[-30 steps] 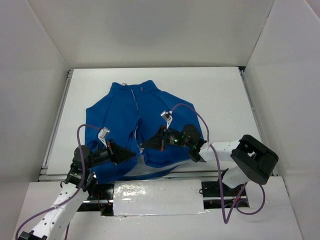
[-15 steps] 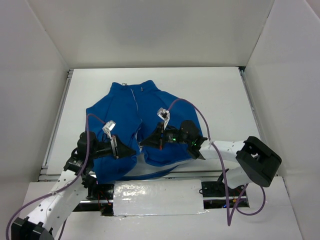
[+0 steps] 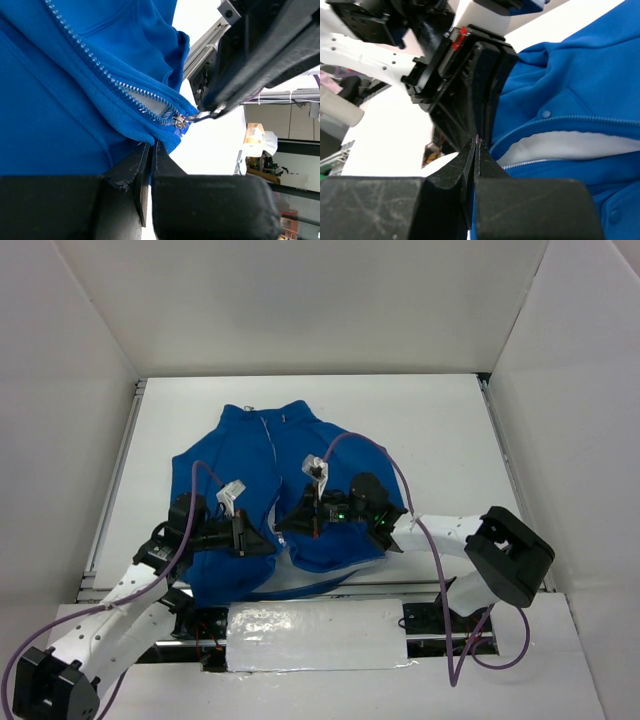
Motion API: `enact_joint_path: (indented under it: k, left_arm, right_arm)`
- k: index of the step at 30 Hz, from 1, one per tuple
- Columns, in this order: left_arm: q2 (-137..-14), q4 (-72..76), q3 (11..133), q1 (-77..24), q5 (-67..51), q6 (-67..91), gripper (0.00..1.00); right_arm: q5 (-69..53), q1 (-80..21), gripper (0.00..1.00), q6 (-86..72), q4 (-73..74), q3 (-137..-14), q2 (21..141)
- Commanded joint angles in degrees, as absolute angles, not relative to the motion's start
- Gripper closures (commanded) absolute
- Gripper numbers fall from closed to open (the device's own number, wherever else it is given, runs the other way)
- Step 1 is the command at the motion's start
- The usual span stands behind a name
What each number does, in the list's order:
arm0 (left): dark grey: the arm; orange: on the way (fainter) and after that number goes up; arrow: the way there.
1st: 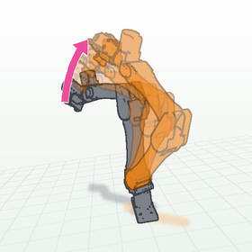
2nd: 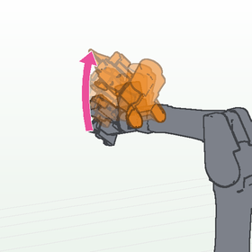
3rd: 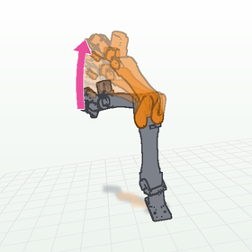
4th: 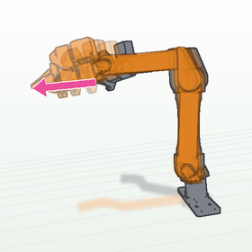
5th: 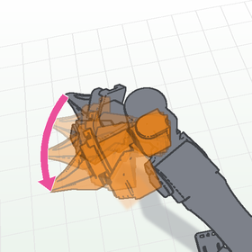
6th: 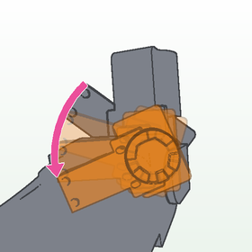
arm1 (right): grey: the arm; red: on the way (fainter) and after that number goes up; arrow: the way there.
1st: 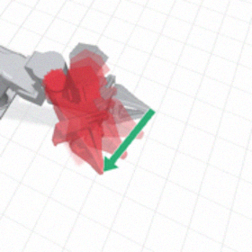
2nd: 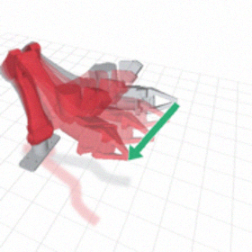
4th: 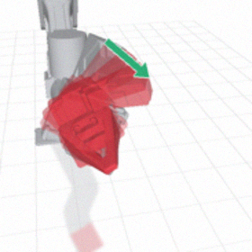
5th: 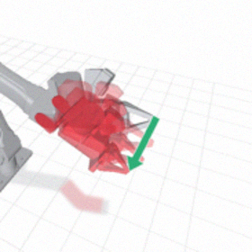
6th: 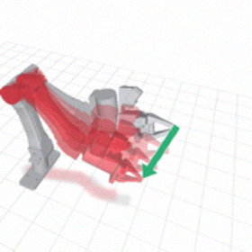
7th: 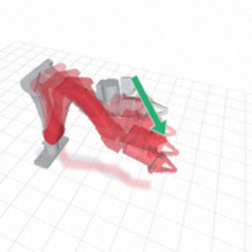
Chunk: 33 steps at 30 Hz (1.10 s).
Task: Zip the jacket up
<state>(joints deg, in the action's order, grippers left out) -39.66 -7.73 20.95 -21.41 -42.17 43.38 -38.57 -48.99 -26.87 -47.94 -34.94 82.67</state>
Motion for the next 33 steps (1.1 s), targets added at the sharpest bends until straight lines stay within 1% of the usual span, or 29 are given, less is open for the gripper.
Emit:
enact_joint_path:
  k: [1, 5, 9, 10, 13, 15, 17, 22, 26, 33]
  left_arm:
    - [-40.2, -10.4, 24.3, -22.7, -42.6, 40.6, 1.0]
    - [-41.0, -10.5, 24.6, -24.0, -42.5, 40.3, 1.0]
    - [-40.9, -10.2, 24.3, -25.4, -41.8, 40.6, 1.0]
    - [-40.3, -9.9, 24.3, -25.6, -41.9, 40.7, 1.0]
    - [-40.0, -10.4, 24.3, -26.2, -41.3, 40.5, 1.0]
    - [-40.3, -10.3, 24.3, -26.7, -41.3, 40.5, 1.0]
    - [-40.3, -10.2, 24.3, -27.3, -40.8, 40.7, 1.0]
    - [-38.7, -11.4, 24.8, -27.4, -39.5, 40.4, 1.0]
    - [-37.3, -13.0, 24.8, -27.6, -35.3, 40.5, 1.0]
    - [-36.9, -15.5, 25.4, -28.1, -30.0, 40.6, 1.0]
  right_arm:
    - [-38.1, -49.3, 1.0, -23.3, -48.1, -38.4, 83.8]
    - [-34.0, -49.1, 1.0, -24.1, -48.0, -39.9, 84.9]
    - [-22.6, -49.1, 1.0, -28.7, -49.7, -40.0, 85.0]
    - [-18.1, -49.2, 1.0, -30.0, -49.8, -39.9, 84.9]
    - [-15.2, -49.2, 1.0, -31.9, -50.6, -40.3, 85.4]
    - [-8.9, -49.2, 1.0, -34.9, -50.6, -39.9, 85.1]
    - [-6.1, -49.1, 1.0, -35.2, -50.7, -41.2, 85.2]
    - [-3.0, -49.0, 1.0, -34.5, -40.6, -49.3, 88.6]
    - [-2.3, -47.0, 1.0, -33.3, -33.4, -59.3, 95.3]
    - [-5.4, -37.8, 1.0, -34.2, -21.6, -75.0, 107.1]
